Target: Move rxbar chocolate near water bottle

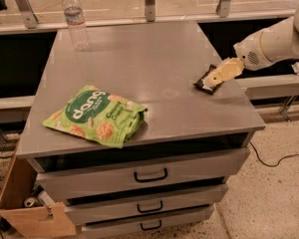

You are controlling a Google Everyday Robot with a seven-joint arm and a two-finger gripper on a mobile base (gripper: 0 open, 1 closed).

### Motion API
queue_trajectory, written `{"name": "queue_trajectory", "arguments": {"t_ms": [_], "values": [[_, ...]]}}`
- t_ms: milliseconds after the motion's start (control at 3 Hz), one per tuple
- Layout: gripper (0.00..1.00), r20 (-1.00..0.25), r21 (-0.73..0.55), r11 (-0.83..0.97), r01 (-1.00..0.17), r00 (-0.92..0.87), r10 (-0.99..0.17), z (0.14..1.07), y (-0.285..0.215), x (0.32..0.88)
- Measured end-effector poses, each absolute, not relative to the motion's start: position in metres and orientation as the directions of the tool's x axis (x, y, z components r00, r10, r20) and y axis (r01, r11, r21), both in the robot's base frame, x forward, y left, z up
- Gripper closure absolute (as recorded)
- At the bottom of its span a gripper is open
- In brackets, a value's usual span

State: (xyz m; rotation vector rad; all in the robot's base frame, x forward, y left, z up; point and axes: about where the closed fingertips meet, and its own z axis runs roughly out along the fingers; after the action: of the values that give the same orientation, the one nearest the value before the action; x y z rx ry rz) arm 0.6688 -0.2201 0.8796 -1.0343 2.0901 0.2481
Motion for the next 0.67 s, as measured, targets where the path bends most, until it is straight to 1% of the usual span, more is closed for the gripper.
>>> {"name": "queue_trajectory", "arguments": {"t_ms": [667], "values": [[0.0,-0.736,-0.107,0.639,-0.762,-0.371,-0.566,0.846,-0.212,0.678]]}}
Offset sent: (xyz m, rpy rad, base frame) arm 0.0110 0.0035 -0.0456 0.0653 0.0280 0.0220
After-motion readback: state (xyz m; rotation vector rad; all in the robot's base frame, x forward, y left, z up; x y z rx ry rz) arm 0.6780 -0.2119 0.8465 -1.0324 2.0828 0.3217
